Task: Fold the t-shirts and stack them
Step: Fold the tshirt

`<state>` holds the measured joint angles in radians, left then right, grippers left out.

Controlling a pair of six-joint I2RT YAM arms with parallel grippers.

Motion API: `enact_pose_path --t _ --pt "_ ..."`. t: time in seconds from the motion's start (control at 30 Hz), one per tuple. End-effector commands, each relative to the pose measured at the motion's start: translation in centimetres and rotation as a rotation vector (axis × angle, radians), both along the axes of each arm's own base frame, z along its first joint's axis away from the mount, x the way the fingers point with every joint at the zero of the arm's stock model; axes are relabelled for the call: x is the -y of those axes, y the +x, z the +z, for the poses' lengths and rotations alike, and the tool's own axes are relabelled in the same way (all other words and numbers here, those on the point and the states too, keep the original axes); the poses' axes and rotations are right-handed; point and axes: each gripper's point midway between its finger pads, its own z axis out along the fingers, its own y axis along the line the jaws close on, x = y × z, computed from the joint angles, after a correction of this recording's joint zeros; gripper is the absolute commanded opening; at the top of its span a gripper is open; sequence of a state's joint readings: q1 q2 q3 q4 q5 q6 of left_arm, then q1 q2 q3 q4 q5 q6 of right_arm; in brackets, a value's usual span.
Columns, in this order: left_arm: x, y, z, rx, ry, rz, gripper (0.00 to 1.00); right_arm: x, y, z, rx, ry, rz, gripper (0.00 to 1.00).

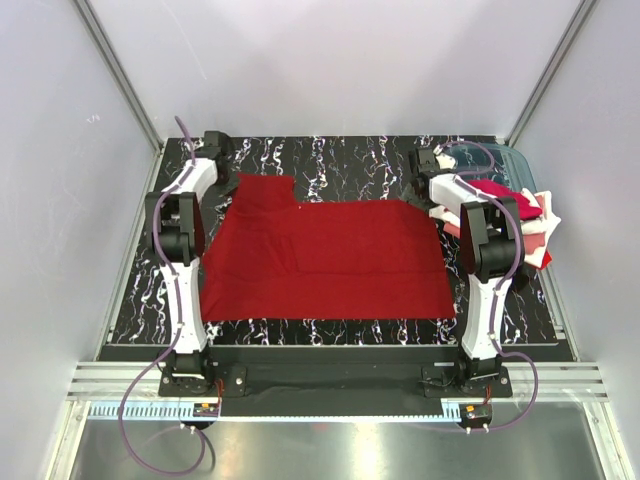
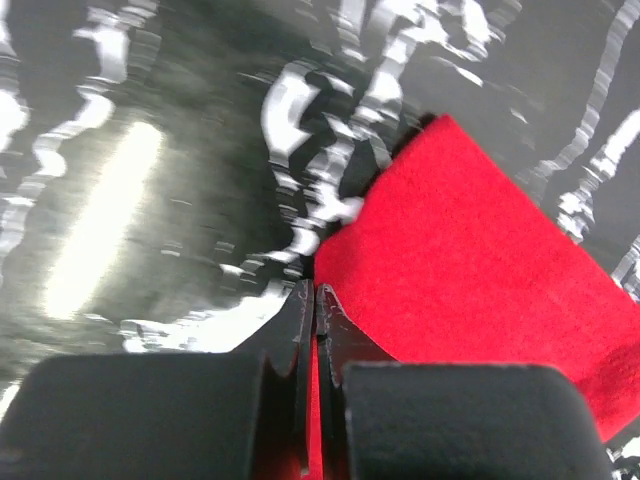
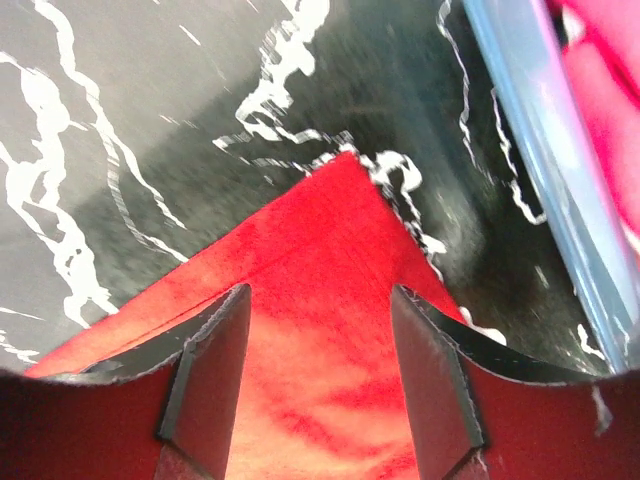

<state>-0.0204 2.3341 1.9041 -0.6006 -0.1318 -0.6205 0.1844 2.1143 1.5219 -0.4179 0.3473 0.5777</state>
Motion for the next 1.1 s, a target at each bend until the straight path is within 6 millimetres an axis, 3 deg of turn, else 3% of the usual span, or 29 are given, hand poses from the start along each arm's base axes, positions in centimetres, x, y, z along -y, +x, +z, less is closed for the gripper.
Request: enact_pose_path --t 0.0,0.13,0.17,0.27,0.43,0.63,0.7,0.8,0.83,0.9,1.03,1.07 --pt "-1.9 1.1 3.6 0.090 0.037 0.048 0.00 -0.5 2.2 1.9 0.053 -0.005 0.004 0.64" --pt "-1.9 1.5 4.3 0.098 0.037 0.053 0.00 -0.2 3.0 2.1 0.045 -0.036 0.002 0.65" --pt "-3.2 1.5 4.3 0.097 0.036 0.075 0.00 -0.1 3.1 2.1 0.046 -0.041 -0.001 0.66" --pt "-3.9 2.1 5.1 0.118 0.019 0.089 0.00 -0.1 3.7 2.7 0.058 -0.053 0.005 0.67" --pt "-3.2 3.5 5.8 0.173 -0.039 0.067 0.00 -1.1 5.1 2.8 0.071 -0.034 0.036 0.67" --pt "-2.4 4.8 5.6 0.188 -0.084 0.041 0.03 -1.1 5.6 1.0 0.031 -0.051 0.037 0.66" --pt "-2.3 5.1 5.3 0.188 -0.089 0.040 0.18 -1.1 5.7 0.3 0.020 -0.054 0.039 0.65" --pt "-2.1 5.1 4.9 0.183 -0.092 0.036 0.55 -1.2 6.0 -0.3 0.009 -0.059 0.040 0.64" --pt "-2.2 5.1 4.7 0.180 -0.090 0.039 0.61 -1.2 6.3 -0.2 0.012 -0.059 0.039 0.63" --pt "-2.3 5.1 4.3 0.172 -0.088 0.038 0.71 -1.2 6.6 -0.4 0.012 -0.065 0.040 0.62" --pt "-2.2 5.5 3.3 0.150 -0.089 0.027 0.74 -1.4 6.9 -1.1 -0.002 -0.062 0.048 0.54" --pt "-2.2 5.6 3.2 0.145 -0.089 0.026 0.74 -1.4 6.8 -1.4 -0.007 -0.061 0.049 0.47"
